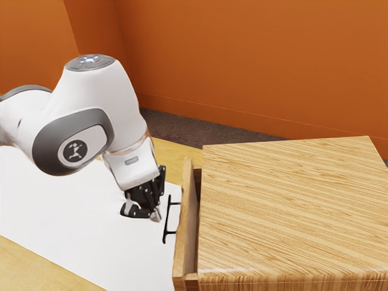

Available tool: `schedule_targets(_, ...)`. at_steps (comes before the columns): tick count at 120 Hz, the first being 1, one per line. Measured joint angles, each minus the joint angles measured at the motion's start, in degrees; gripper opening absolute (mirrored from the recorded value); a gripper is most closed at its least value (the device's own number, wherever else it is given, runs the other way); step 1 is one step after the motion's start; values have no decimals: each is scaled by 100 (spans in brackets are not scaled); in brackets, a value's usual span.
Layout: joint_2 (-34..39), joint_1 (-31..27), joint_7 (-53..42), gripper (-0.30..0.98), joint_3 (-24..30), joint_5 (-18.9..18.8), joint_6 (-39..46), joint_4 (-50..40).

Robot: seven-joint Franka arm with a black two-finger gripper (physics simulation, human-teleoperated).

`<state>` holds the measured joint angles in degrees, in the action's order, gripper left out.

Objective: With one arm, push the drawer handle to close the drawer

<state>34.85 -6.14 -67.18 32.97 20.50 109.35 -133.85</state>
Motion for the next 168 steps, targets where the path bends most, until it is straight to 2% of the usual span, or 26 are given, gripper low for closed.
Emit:
schedule_targets(31, -351, -430, -37, -10, 582, 154, 142, 428)
schedule_targets(83, -461, -490, -77, -12, 884, 357, 447, 579)
schedule_targets(85, -447, -487, -78, -11, 880, 360, 453, 572)
schedule_targets(86, -438, -487, -78, -17, 874, 361, 461, 570)
schedule_targets(90, -391, -462, -79, -10, 840, 365, 461, 540)
schedule_targets(106, -31, -243, -57, -10, 397, 352, 292, 449)
schedule_targets(120, 108, -349, 368, -9, -46, 228, -122, 538)
schedule_targets(132, -73, -601, 1214, 12, -459, -108, -535, 1201)
schedule_targets(151, -835, -1270, 2430, 41, -543, -468, -924, 2046)
schedule_targets(160, -1388, -1310, 2930, 50, -579, -674, -1027, 2459)
schedule_targets(168, -1804, -953, 3329, 55, -1045, -870, -1094, 2818)
